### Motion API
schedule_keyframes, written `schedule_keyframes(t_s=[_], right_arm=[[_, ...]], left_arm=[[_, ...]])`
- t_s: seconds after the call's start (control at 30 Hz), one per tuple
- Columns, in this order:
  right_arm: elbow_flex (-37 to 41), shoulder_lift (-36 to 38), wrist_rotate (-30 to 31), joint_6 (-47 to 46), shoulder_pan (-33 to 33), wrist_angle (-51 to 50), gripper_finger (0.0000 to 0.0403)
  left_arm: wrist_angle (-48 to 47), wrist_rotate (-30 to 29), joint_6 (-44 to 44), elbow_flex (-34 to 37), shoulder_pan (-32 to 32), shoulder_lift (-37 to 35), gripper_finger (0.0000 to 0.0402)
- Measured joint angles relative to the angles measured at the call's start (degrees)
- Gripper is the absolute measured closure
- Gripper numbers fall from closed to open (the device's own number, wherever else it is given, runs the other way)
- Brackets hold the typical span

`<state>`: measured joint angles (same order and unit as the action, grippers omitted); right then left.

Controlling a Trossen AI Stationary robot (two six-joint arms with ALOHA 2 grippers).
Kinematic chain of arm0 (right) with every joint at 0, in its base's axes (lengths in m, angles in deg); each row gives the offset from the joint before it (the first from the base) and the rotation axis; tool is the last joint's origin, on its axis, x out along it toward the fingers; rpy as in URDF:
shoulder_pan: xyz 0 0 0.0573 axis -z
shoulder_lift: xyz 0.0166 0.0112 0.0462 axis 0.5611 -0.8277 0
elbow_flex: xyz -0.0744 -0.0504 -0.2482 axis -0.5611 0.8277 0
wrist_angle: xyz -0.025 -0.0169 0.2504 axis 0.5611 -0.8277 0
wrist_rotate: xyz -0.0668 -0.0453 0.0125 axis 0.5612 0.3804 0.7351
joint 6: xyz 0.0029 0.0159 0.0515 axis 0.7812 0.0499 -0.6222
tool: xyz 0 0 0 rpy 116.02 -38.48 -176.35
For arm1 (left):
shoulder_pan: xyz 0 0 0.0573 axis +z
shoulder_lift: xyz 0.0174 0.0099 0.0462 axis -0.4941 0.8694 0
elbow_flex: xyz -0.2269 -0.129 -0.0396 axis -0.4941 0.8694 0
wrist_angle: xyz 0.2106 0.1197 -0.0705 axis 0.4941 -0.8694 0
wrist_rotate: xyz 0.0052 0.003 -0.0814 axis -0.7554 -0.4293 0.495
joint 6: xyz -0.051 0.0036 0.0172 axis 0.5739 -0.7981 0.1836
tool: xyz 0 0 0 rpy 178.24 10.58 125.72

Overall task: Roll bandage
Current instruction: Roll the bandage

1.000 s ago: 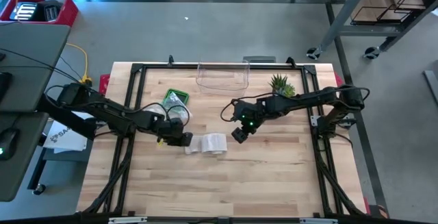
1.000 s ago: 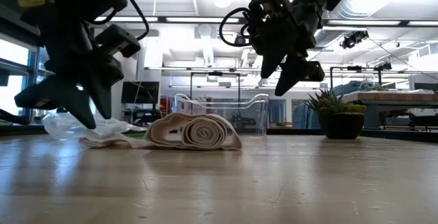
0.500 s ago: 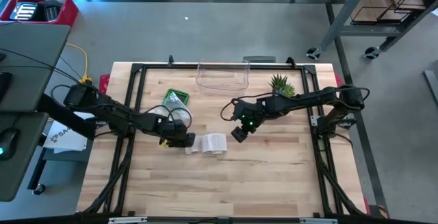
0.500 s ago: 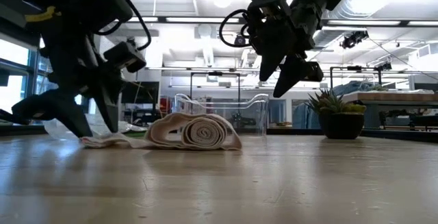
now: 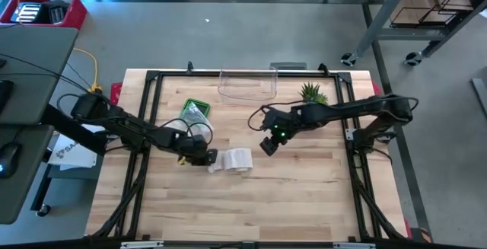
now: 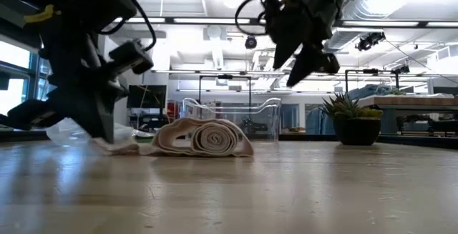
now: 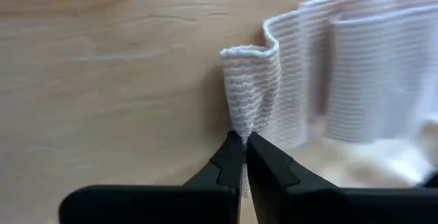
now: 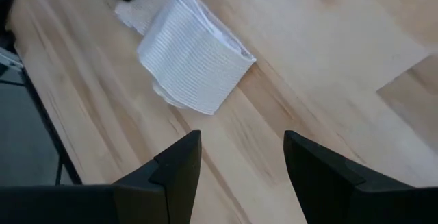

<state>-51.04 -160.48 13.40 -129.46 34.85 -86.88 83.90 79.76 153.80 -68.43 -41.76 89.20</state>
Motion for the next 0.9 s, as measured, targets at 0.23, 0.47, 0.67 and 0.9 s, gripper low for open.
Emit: schedule_keyframes(t_s=[0.23, 0.47, 0.67, 0.9], right_arm=[[0.0, 2.6, 1.0, 1.3, 0.0, -2.7, 0.0203], [0.0, 2.6, 2.9, 0.2, 0.0, -2.7, 0.0203], [0.1, 2.4, 2.4, -2.7, -0.1, -2.6, 0.0203], [8.5, 1.3, 1.1, -9.4, -2.6, -1.6, 0.0271]], left_arm=[[7.4, -2.3, -1.0, -1.5, 0.5, -2.1, 0.0400], [6.9, -5.3, -6.6, -7.2, 1.4, -1.3, 0.0401], [6.9, -5.3, -10.0, -9.5, 3.4, 1.3, 0.0401], [11.0, -2.7, -12.3, -12.3, 4.8, 8.1, 0.0401]])
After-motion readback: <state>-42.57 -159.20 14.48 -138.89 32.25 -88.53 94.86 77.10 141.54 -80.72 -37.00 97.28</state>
